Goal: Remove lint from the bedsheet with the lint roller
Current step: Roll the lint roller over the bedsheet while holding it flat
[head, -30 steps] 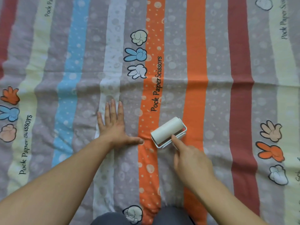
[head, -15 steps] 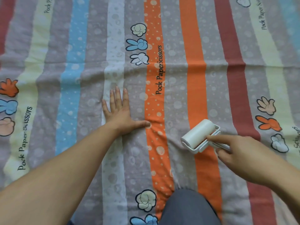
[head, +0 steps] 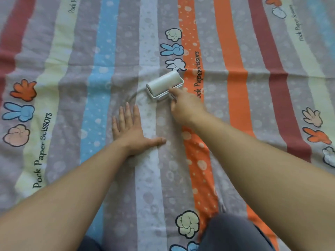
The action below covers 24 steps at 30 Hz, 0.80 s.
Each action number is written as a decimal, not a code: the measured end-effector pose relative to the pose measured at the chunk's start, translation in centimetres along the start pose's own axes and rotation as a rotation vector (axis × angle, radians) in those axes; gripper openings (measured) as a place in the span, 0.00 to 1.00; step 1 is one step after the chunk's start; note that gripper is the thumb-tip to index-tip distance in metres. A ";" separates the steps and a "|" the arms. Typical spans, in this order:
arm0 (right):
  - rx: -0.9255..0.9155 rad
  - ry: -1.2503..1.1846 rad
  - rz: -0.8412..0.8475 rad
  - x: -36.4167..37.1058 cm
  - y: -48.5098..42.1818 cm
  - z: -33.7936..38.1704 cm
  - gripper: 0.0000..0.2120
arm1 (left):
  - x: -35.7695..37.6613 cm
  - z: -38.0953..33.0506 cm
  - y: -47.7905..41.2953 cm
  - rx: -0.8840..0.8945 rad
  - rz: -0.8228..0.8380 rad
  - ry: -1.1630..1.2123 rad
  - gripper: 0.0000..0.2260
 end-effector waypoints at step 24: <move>0.131 0.263 0.221 -11.5 17.8 -10.8 0.20 | -1.4 1.0 1.5 0.059 0.013 0.009 0.46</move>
Point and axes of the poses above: each hand's wrist, its own y-axis away from the middle knuckle, its own x-axis out of the palm, z = x × y, the point moved 5 cm from there along -y, towards the middle knuckle, and after that the axes turned 13 degrees about -z, right-handed, at the moved point
